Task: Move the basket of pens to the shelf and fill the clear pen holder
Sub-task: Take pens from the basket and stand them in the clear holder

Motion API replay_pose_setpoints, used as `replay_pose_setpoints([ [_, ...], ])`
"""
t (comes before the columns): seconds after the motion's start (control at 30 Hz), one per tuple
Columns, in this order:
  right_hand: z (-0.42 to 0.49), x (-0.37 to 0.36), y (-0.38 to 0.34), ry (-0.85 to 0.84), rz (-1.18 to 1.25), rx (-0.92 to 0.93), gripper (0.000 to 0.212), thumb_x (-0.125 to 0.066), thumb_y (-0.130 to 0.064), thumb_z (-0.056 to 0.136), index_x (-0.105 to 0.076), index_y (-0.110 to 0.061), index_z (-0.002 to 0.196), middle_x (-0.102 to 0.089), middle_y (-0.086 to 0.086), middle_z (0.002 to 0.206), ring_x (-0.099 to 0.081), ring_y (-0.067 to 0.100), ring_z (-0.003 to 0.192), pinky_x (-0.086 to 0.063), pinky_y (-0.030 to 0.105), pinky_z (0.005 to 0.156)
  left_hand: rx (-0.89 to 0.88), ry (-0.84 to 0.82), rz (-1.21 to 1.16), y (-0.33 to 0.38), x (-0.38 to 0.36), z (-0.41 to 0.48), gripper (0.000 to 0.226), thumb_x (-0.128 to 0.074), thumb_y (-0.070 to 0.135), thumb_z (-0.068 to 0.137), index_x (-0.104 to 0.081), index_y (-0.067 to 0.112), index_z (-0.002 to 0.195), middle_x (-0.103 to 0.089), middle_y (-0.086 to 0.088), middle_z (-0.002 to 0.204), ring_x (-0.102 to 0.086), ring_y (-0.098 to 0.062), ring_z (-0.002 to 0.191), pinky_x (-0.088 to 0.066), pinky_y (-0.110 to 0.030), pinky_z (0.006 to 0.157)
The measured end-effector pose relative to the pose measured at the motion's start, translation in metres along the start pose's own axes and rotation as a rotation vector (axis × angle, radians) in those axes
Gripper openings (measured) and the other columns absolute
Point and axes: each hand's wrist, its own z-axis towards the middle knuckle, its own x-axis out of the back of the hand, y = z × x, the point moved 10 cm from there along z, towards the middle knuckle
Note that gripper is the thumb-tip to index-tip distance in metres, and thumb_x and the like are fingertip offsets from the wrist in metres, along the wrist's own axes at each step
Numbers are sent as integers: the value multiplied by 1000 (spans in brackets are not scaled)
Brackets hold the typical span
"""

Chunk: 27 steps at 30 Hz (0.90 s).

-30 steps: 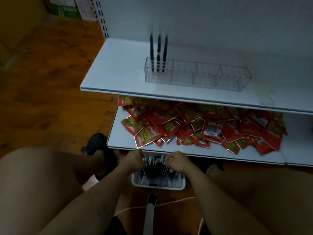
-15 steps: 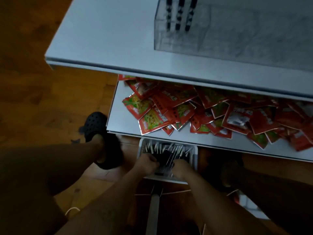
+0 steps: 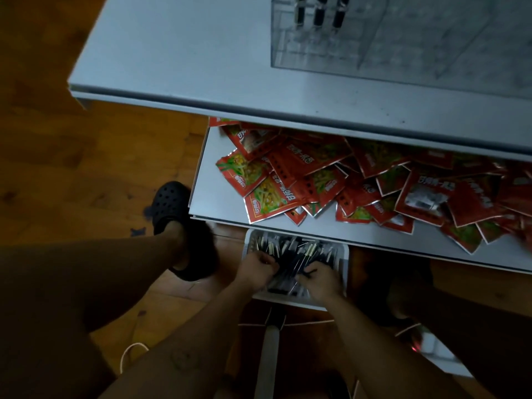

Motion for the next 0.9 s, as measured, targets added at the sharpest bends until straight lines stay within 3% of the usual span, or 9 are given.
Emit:
replay_pose_setpoints([
  [0.13, -1, -12, 3, -46, -37, 43, 33, -58, -22, 95, -61, -17, 127, -69, 10, 108, -60, 14, 75, -43, 20, 60, 32, -21, -3, -13, -9, -1, 8, -63, 10, 91, -60, 7, 97, -59, -6, 81, -54, -13, 66, -42, -17, 49],
  [0.27, 1, -22, 4, -68, -88, 69, 41, -50, -11, 97, -54, -17, 137, -64, 18, 121, -60, 22, 87, -42, 20, 63, 87, -30, 39, -31, -9, 4, 15, -57, -1, 91, -59, -3, 106, -57, -9, 85, -48, -9, 65, -38, -13, 45],
  [0.43, 0, 0, 5, 111, 26, -5, 26, -57, -12, 91, -72, -12, 112, -71, 12, 112, -67, 27, 99, -55, 30, 86, 112, -18, 76, -36, -11, 2, 17, -58, 4, 91, -62, 2, 107, -59, -8, 86, -52, -11, 65, -39, -18, 45],
  [0.6, -12, 13, -3, 146, 198, -23, 14, -68, -18, 88, -77, -9, 93, -74, 9, 92, -68, 23, 88, -53, 27, 77, 27, -24, 62, -3, -8, -7, 15, -59, 8, 91, -61, 6, 106, -63, -11, 93, -55, -13, 69, -40, -18, 46],
  [0.67, -22, 21, -4, 164, 263, -15, 5, -72, -17, 84, -74, -12, 84, -72, 7, 88, -66, 22, 87, -52, 27, 76, -17, -11, 46, 15, -2, -16, 8, -59, 8, 92, -60, 8, 100, -62, -10, 85, -54, -13, 63, -40, -16, 41],
  [0.77, -42, 36, -7, 181, 334, 3, 21, -77, -9, 79, -63, -17, 66, -66, 4, 72, -65, 25, 78, -56, 35, 74, -120, -14, 56, 49, 4, -35, 8, -58, 4, 91, -58, 8, 84, -55, -7, 67, -48, -12, 51, -34, -14, 35],
  [0.83, -58, 44, -15, 119, 369, 52, 25, -74, -1, 79, -63, -19, 66, -65, 5, 70, -65, 27, 73, -58, 43, 72, -194, -43, 109, 75, 8, -52, 12, -57, 5, 90, -59, 9, 79, -55, -8, 65, -47, -13, 48, -33, -14, 38],
  [0.9, -77, 55, -32, 61, 391, 113, 25, -68, 2, 84, -67, -20, 70, -66, 5, 72, -63, 24, 66, -59, 41, 66, -274, -78, 206, 104, 13, -72, 14, -59, 10, 89, -61, 12, 75, -59, -8, 66, -51, -15, 51, -35, -16, 43],
])
